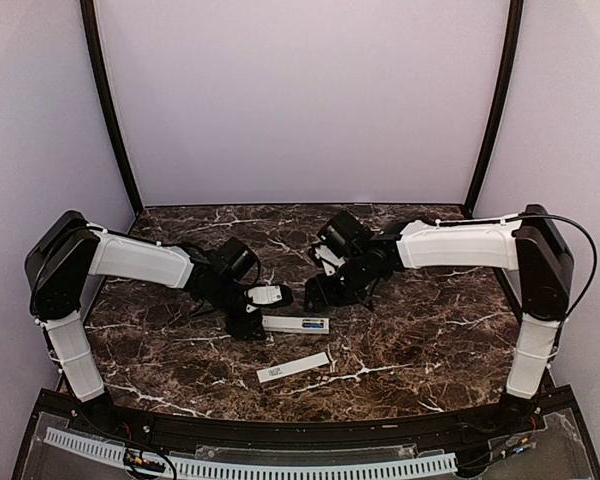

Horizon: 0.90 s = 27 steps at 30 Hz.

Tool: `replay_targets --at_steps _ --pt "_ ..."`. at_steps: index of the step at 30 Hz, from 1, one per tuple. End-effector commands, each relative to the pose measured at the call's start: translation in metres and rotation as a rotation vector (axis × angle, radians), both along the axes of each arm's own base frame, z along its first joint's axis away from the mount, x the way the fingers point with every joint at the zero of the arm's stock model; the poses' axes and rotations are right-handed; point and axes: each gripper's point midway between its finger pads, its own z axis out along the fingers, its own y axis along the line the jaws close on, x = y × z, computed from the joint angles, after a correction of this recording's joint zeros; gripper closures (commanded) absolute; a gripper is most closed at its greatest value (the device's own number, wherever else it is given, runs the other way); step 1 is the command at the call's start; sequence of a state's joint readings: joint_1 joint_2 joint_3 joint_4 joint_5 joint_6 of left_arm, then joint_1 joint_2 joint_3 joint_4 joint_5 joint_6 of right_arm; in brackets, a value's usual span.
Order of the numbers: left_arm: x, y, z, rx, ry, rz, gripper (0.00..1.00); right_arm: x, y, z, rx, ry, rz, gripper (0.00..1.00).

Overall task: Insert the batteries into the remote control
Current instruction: Load the battery into the battery compartment, then press the battery in the battery compartment.

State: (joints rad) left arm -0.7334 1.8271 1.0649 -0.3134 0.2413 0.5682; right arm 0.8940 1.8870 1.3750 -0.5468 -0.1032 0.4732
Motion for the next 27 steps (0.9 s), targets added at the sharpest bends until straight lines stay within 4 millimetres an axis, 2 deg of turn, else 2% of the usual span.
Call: replay_targets --at_steps 1,3,4,6,7,13,20,24,27 --pt "-0.004 0.005 -0.004 0.032 0.026 0.004 0.46 -0.001 0.010 0.015 0.083 0.019 0.046 0.43" --pt "-0.004 0.005 -0.004 0.032 0.026 0.005 0.45 -0.001 0.016 0.011 0.114 0.051 0.044 0.70" --pt "-0.004 0.005 -0.004 0.032 0.026 0.006 0.45 -0.001 0.019 0.009 0.129 0.066 0.046 0.79" --pt "-0.004 0.005 -0.004 0.032 0.027 0.006 0.45 -0.003 0.024 0.004 0.151 0.099 0.052 0.97" --pt "-0.004 0.005 -0.004 0.031 0.026 0.006 0.45 -0.002 0.025 0.001 0.153 0.109 0.051 1.00" --pt "-0.004 0.006 -0.004 0.033 0.027 0.007 0.45 -0.002 0.029 -0.017 0.155 0.151 0.049 1.00" --pt "-0.004 0.006 -0.005 0.034 0.028 0.007 0.45 -0.005 0.014 -0.044 0.105 0.194 0.014 1.00" --pt "-0.004 0.005 -0.003 0.028 0.029 0.012 0.45 -0.005 0.011 -0.042 0.095 0.192 0.017 1.00" --pt "-0.004 -0.001 0.007 0.000 0.041 0.013 0.45 -0.004 0.014 -0.036 0.101 0.184 0.028 1.00"
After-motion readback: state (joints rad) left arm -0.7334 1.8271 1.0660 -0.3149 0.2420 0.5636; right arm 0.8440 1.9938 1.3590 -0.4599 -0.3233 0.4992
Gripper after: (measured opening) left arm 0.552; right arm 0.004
